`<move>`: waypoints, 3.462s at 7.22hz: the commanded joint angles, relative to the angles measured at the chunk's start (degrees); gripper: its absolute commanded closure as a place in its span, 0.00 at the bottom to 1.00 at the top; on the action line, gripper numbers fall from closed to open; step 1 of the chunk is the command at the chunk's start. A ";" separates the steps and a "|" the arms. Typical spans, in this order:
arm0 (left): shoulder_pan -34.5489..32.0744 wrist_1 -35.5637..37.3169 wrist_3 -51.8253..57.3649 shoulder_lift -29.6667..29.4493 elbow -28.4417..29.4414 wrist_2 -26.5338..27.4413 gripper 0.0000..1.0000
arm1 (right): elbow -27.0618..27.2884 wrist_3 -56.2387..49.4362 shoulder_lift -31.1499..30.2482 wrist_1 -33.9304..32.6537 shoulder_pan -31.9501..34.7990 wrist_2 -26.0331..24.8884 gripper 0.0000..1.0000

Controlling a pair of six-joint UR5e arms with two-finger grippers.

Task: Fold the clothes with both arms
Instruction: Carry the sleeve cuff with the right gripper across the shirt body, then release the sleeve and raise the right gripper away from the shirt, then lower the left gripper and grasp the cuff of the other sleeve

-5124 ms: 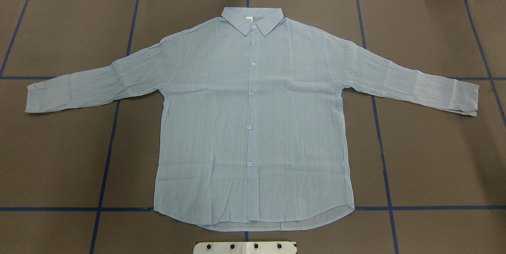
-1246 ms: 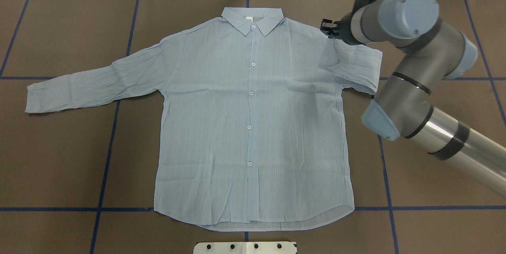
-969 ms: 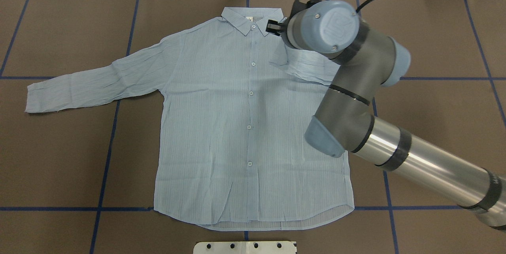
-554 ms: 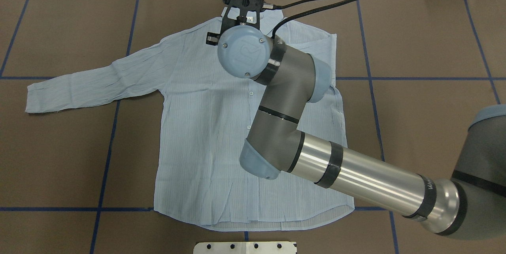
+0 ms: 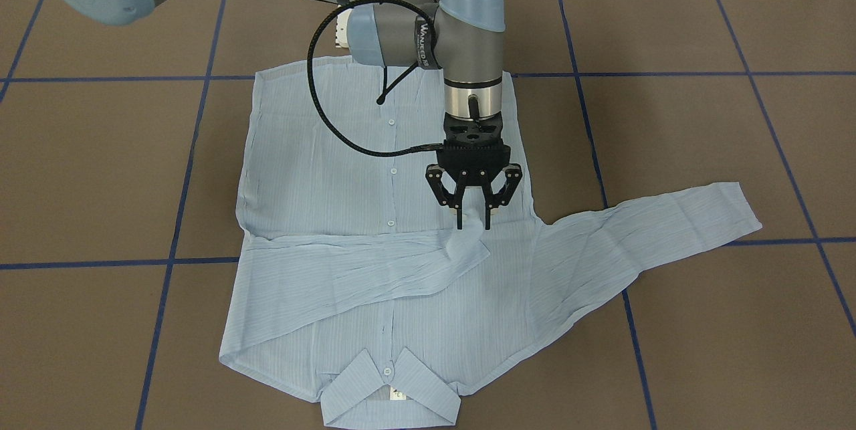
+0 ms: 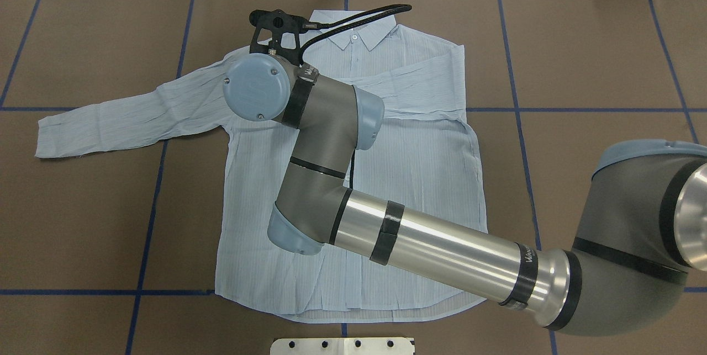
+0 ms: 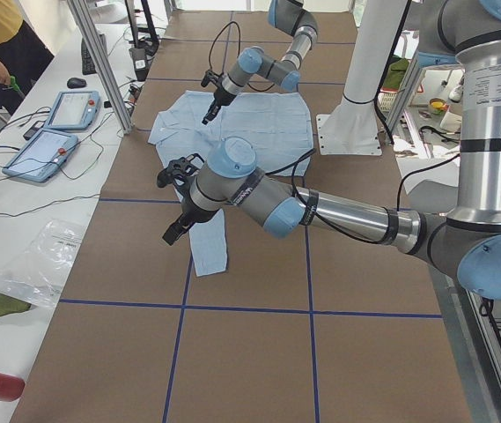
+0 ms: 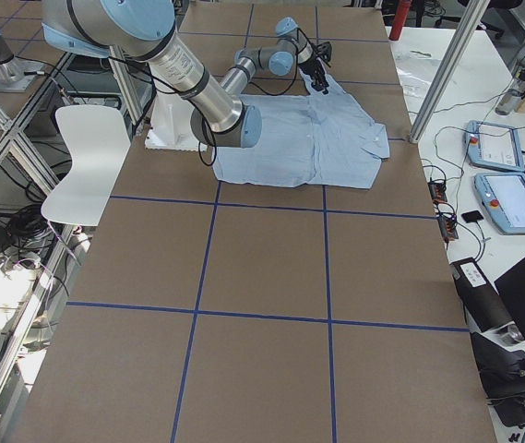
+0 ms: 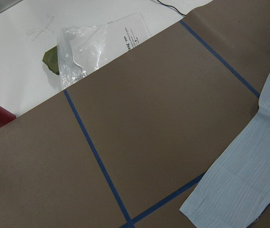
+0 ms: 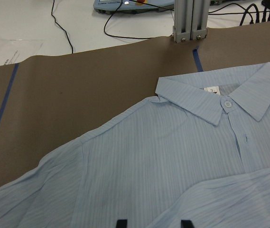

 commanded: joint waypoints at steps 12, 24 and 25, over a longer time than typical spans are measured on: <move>22.75 -53.67 -42.07 1.84 30.45 12.69 0.06 | 37.72 -55.59 -49.16 -6.06 45.56 55.37 0.00; 36.29 -59.24 -58.01 1.76 33.19 18.85 0.32 | 41.24 -57.12 -54.55 -6.05 46.74 55.40 0.00; 36.91 -59.24 -58.01 1.76 33.28 19.37 0.32 | 41.24 -57.12 -54.90 -5.97 46.74 55.31 0.00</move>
